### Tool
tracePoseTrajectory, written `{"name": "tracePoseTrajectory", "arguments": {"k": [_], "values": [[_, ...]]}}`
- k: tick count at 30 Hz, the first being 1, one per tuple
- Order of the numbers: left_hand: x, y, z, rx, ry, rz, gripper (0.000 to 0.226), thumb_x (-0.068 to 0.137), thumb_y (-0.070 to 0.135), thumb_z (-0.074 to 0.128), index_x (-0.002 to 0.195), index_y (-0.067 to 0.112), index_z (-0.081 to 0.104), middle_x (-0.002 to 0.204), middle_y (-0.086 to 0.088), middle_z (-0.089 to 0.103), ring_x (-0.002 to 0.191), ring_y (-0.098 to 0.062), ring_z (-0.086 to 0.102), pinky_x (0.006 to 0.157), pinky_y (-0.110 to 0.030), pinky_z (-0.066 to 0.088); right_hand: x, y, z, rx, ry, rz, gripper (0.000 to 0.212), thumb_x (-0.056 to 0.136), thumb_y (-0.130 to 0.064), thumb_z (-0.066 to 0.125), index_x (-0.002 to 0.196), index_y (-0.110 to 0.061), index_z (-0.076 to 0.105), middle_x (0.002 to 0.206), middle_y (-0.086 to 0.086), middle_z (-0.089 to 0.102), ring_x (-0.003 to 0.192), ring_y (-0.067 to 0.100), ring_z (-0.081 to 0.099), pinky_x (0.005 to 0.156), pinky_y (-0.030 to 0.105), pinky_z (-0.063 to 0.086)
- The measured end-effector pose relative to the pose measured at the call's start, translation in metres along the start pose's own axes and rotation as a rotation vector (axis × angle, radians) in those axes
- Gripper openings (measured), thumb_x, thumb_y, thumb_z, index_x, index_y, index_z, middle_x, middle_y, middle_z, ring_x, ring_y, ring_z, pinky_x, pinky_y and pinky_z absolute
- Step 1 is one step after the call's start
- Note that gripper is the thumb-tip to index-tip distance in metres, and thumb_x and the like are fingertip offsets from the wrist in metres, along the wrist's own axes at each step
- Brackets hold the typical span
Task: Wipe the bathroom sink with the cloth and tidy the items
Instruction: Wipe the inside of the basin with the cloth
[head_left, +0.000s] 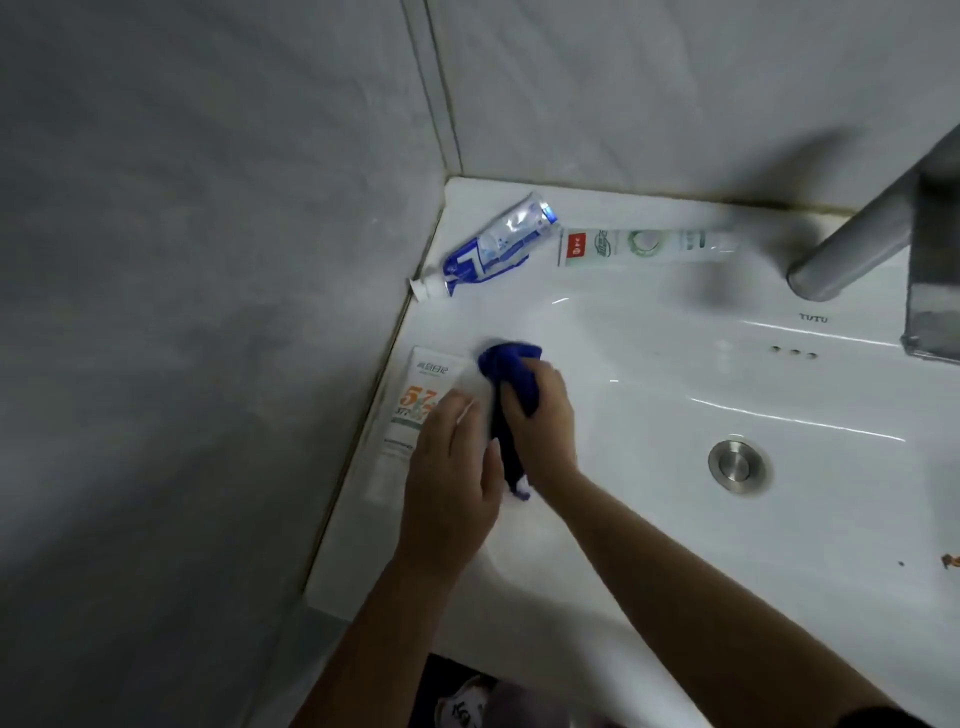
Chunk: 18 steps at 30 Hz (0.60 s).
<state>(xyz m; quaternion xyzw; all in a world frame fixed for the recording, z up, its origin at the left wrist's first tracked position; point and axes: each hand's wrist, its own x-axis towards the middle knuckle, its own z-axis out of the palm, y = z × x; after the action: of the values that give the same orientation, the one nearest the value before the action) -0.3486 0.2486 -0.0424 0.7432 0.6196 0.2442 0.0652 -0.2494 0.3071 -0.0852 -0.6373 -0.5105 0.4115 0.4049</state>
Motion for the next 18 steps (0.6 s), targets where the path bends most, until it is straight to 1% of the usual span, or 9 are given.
{"name": "tracePoseTrajectory", "arguments": {"k": [3, 4, 6, 8, 10, 12, 14, 16, 18], "values": [[0.031, -0.003, 0.015, -0.003, -0.005, 0.005, 0.039, 0.093, 0.021, 0.038, 0.119, -0.003, 0.055, 0.122, -0.019, 0.057, 0.114, -0.027, 0.053, 0.099, -0.033, 0.039, -0.010, 0.005, 0.011, 0.030, 0.021, -0.042, 0.021, 0.088, -0.013, 0.054, 0.108, -0.017, 0.054, 0.103, 0.001, 0.054, 0.084, 0.001, 0.050, 0.073, 0.014, 0.042], [0.043, -0.005, 0.021, 0.000, -0.002, 0.030, 0.039, 0.093, 0.020, 0.039, 0.118, -0.004, 0.057, 0.120, -0.020, 0.058, 0.112, -0.028, 0.055, 0.097, -0.032, 0.040, 0.004, 0.003, 0.011, 0.051, 0.069, -0.023, 0.020, 0.089, -0.013, 0.053, 0.109, -0.016, 0.054, 0.102, 0.001, 0.052, 0.083, -0.003, 0.049, 0.073, 0.013, 0.041], [0.065, -0.008, 0.035, 0.005, 0.008, 0.104, 0.038, 0.092, 0.016, 0.039, 0.114, -0.008, 0.058, 0.117, -0.023, 0.059, 0.109, -0.032, 0.058, 0.095, -0.035, 0.044, 0.042, -0.003, 0.009, 0.118, 0.233, 0.041, 0.022, 0.090, -0.015, 0.052, 0.112, -0.013, 0.052, 0.101, 0.003, 0.049, 0.079, -0.007, 0.046, 0.073, 0.012, 0.039], [0.087, -0.011, 0.048, -0.001, -0.009, 0.127, 0.041, 0.090, 0.017, 0.037, 0.115, -0.008, 0.058, 0.119, -0.023, 0.058, 0.112, -0.032, 0.056, 0.097, -0.036, 0.041, 0.068, -0.002, 0.008, 0.145, 0.350, 0.056, 0.027, 0.090, -0.017, 0.053, 0.116, -0.010, 0.049, 0.103, 0.005, 0.047, 0.081, 0.000, 0.046, 0.074, 0.014, 0.036], [0.110, -0.015, 0.060, -0.006, -0.045, 0.138, 0.043, 0.090, 0.019, 0.035, 0.117, -0.006, 0.057, 0.123, -0.021, 0.056, 0.116, -0.030, 0.050, 0.100, -0.036, 0.039, 0.071, 0.014, 0.010, 0.129, 0.392, 0.068, 0.030, 0.089, -0.017, 0.053, 0.117, -0.012, 0.048, 0.106, 0.004, 0.047, 0.087, 0.012, 0.050, 0.076, 0.020, 0.036], [0.123, -0.018, 0.070, 0.017, -0.091, 0.188, 0.044, 0.091, 0.021, 0.035, 0.119, -0.006, 0.056, 0.125, -0.021, 0.054, 0.119, -0.029, 0.046, 0.100, -0.040, 0.040, 0.063, 0.039, -0.002, 0.114, 0.487, 0.242, 0.026, 0.087, -0.014, 0.052, 0.112, -0.014, 0.048, 0.109, 0.002, 0.050, 0.091, 0.018, 0.053, 0.075, 0.023, 0.035], [0.127, -0.020, 0.076, 0.055, -0.149, 0.230, 0.045, 0.091, 0.022, 0.034, 0.120, -0.005, 0.055, 0.127, -0.021, 0.053, 0.121, -0.033, 0.046, 0.100, -0.044, 0.041, 0.052, 0.067, -0.023, 0.037, 0.604, 0.471, 0.020, 0.088, -0.015, 0.051, 0.108, -0.014, 0.050, 0.109, 0.004, 0.053, 0.086, 0.020, 0.053, 0.071, 0.026, 0.034], [0.128, -0.021, 0.079, 0.091, -0.169, 0.247, 0.045, 0.090, 0.022, 0.034, 0.121, -0.004, 0.055, 0.128, -0.020, 0.052, 0.123, -0.033, 0.044, 0.102, -0.045, 0.040, 0.051, 0.078, -0.034, -0.010, 0.674, 0.571, 0.019, 0.089, -0.017, 0.050, 0.108, -0.012, 0.050, 0.109, 0.006, 0.054, 0.080, 0.019, 0.049, 0.069, 0.027, 0.033], [0.128, -0.023, 0.080, 0.085, -0.168, 0.242, 0.044, 0.089, 0.019, 0.034, 0.121, -0.004, 0.054, 0.130, -0.019, 0.052, 0.124, -0.032, 0.042, 0.103, -0.045, 0.038, 0.060, 0.067, -0.023, 0.124, 0.745, 0.589, 0.022, 0.089, -0.018, 0.051, 0.110, -0.015, 0.048, 0.108, 0.002, 0.057, 0.087, 0.020, 0.054, 0.074, 0.026, 0.036]]}}
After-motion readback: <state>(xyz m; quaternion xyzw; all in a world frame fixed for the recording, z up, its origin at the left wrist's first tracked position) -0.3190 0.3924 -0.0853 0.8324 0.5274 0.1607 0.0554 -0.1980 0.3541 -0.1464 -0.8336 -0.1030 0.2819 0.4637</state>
